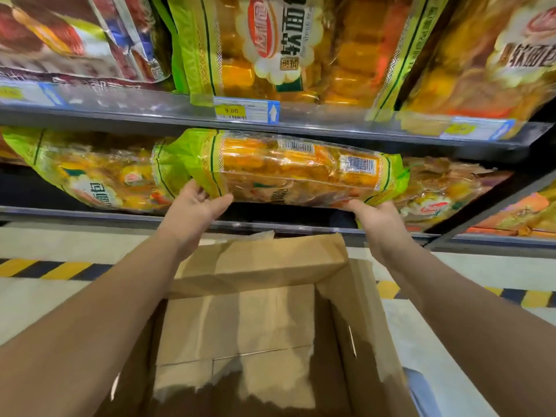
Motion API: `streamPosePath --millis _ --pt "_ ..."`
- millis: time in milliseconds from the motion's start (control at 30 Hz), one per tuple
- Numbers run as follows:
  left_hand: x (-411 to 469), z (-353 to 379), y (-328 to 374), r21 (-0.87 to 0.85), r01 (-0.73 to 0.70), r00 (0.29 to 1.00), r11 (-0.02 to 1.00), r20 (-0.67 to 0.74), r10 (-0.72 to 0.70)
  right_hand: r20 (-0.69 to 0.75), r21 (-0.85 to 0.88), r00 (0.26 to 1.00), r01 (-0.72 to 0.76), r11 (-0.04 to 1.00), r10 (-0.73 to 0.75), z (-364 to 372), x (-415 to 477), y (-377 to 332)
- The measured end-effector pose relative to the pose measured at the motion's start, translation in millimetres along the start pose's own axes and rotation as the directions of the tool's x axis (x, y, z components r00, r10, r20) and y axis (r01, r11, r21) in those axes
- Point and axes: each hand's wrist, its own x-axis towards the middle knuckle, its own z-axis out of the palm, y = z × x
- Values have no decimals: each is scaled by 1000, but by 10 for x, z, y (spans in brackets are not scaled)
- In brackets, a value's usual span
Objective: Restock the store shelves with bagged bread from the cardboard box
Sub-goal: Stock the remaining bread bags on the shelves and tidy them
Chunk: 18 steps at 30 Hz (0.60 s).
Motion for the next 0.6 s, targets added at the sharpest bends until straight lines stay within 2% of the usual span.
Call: streamPosePath --millis 133,233,333,500,600 --pt "218 14 -236 124 23 999 992 43 -28 75 -118 997 -16 993 25 19 236 90" --pt "295 16 -332 170 38 999 985 28 -43 117 -250 993 52 967 -23 53 349 108" --pt "349 -9 -305 215 34 998 976 43 -44 136 -268 986 127 955 -93 125 439 62" --pt "365 -59 -234 283 21 996 959 75 -44 307 -455 941 276 847 -143 34 431 118" --pt "333 -56 -257 335 -19 999 942 38 7 328 -443 928 318 838 -179 -14 403 226"
